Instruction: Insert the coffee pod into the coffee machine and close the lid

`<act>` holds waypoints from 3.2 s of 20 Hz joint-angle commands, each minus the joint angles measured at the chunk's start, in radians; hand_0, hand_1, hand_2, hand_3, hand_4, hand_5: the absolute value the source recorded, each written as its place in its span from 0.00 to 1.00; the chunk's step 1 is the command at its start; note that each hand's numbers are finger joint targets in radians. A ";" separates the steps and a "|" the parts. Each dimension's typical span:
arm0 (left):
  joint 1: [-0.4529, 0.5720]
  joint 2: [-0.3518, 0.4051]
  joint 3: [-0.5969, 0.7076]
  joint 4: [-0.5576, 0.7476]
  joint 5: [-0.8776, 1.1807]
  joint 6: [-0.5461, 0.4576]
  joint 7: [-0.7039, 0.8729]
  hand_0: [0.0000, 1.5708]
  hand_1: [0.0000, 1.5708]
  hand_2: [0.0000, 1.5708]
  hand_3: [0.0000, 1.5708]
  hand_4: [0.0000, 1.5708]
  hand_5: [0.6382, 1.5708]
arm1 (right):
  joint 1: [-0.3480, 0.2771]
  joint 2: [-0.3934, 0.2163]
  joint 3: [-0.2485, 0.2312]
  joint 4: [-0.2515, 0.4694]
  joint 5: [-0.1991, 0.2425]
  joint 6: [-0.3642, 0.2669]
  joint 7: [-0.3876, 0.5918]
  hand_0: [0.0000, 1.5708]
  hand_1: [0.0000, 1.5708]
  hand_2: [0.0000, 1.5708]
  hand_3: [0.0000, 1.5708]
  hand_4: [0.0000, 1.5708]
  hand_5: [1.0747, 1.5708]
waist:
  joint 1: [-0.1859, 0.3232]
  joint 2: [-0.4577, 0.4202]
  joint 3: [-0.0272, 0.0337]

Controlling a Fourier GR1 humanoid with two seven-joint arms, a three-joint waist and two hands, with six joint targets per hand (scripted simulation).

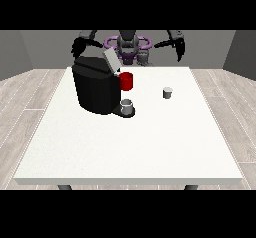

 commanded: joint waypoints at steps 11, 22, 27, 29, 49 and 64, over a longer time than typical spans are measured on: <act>-0.270 0.180 0.105 0.334 -0.061 -0.050 0.032 0.00 0.00 0.00 0.00 0.00 1.00 | -0.128 0.018 0.031 -0.007 -0.043 -0.002 0.002 0.00 0.00 0.00 0.00 0.18 1.00 | -0.095 0.168 -0.0001; -0.412 0.207 0.106 0.598 -0.129 -0.030 0.020 0.00 0.00 0.00 0.00 0.00 1.00 | -0.163 0.005 0.058 0.018 0.013 -0.022 0.026 0.00 0.00 0.00 0.00 0.24 1.00 | -0.129 0.235 -0.0001; -0.427 0.203 0.038 0.620 -0.210 -0.029 0.018 0.00 0.00 0.13 0.00 0.00 1.00 | -0.226 -0.012 0.016 0.094 0.025 -0.051 0.053 0.00 0.00 0.00 0.00 0.27 1.00 | -0.085 0.220 0.0001; -0.429 0.196 0.042 0.667 -0.240 0.021 -0.028 0.00 0.00 0.29 0.00 0.00 1.00 | -0.180 0.017 0.088 0.074 0.054 -0.099 0.044 0.00 0.00 0.00 0.00 0.27 1.00 | -0.103 0.230 -0.0002; -0.532 0.211 -0.007 0.856 -0.451 0.212 -0.038 0.46 0.46 0.54 0.39 0.10 1.00 | -0.206 0.017 0.075 0.050 0.030 -0.075 0.119 0.00 0.00 0.00 0.00 0.33 1.00 | -0.148 0.207 -0.0002; -0.569 0.246 -0.038 0.938 -0.575 0.296 -0.133 0.75 0.75 0.82 0.75 0.26 1.00 | -0.166 0.017 0.067 0.111 0.017 -0.063 -0.016 0.00 0.00 0.00 0.00 0.27 1.00 | -0.137 0.261 0.0000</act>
